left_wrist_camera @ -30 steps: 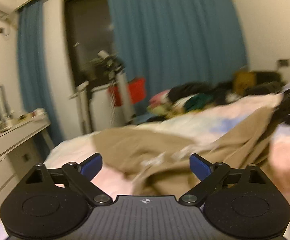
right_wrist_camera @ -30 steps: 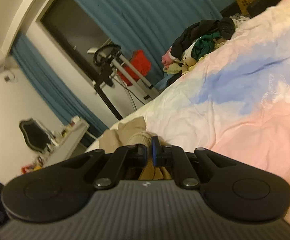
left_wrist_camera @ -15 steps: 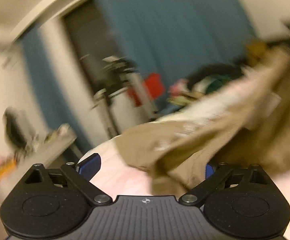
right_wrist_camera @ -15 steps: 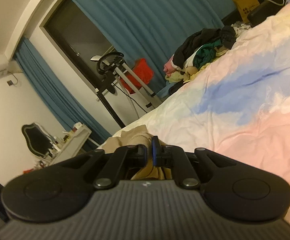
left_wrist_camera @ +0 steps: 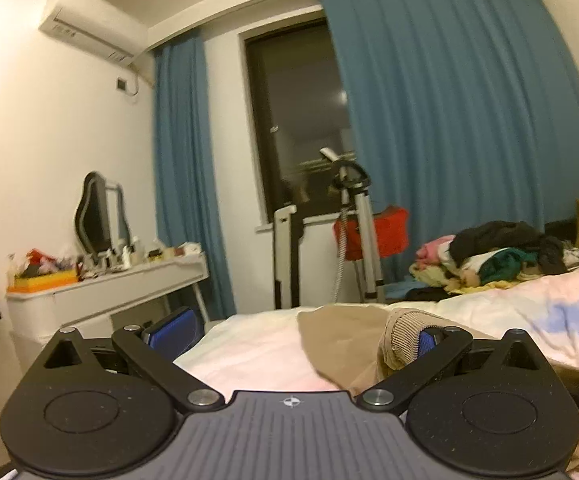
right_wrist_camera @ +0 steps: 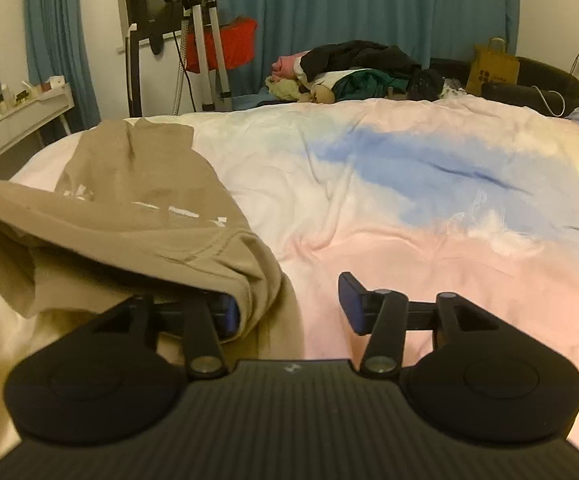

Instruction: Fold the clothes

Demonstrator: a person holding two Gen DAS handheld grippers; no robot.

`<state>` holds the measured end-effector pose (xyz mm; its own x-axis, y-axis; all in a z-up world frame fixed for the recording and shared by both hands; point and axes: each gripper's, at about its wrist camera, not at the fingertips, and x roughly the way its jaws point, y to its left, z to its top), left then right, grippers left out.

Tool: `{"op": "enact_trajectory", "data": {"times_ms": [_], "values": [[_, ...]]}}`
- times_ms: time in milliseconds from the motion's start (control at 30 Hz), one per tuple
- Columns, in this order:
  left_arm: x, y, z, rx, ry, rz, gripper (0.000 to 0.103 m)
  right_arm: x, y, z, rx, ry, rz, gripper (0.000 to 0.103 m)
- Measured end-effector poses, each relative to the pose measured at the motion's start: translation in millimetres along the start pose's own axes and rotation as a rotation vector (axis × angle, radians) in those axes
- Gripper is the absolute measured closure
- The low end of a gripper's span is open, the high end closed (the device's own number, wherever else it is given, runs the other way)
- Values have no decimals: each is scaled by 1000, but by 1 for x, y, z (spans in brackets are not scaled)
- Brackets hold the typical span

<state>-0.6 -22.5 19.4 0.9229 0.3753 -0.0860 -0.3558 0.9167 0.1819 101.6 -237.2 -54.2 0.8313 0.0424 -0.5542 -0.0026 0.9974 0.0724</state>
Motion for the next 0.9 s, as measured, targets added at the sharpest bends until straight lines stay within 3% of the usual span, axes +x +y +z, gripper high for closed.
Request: {"op": "enact_trajectory", "data": {"times_ms": [67, 100, 233, 400, 533, 700, 900], "values": [[-1, 10, 4, -15, 14, 2, 0, -18, -3, 10, 34, -72, -32, 50], [0, 17, 8, -24, 11, 3, 0, -31, -5, 18, 62, -116, -39, 44], [-16, 45, 47, -96, -57, -15, 0, -98, -3, 78, 97, -334, -25, 43], [-27, 85, 141, -220, -180, -6, 0, -189, 18, 171, 45, -543, 26, 43], [-44, 124, 232, -293, -279, 4, 0, -254, 27, 229, 37, -645, 76, 43], [-83, 169, 337, -307, -406, -16, 0, -341, 26, 278, 56, -750, 164, 43], [-133, 207, 425, -317, -500, -89, 0, -428, 21, 324, 34, -859, 194, 43]]}}
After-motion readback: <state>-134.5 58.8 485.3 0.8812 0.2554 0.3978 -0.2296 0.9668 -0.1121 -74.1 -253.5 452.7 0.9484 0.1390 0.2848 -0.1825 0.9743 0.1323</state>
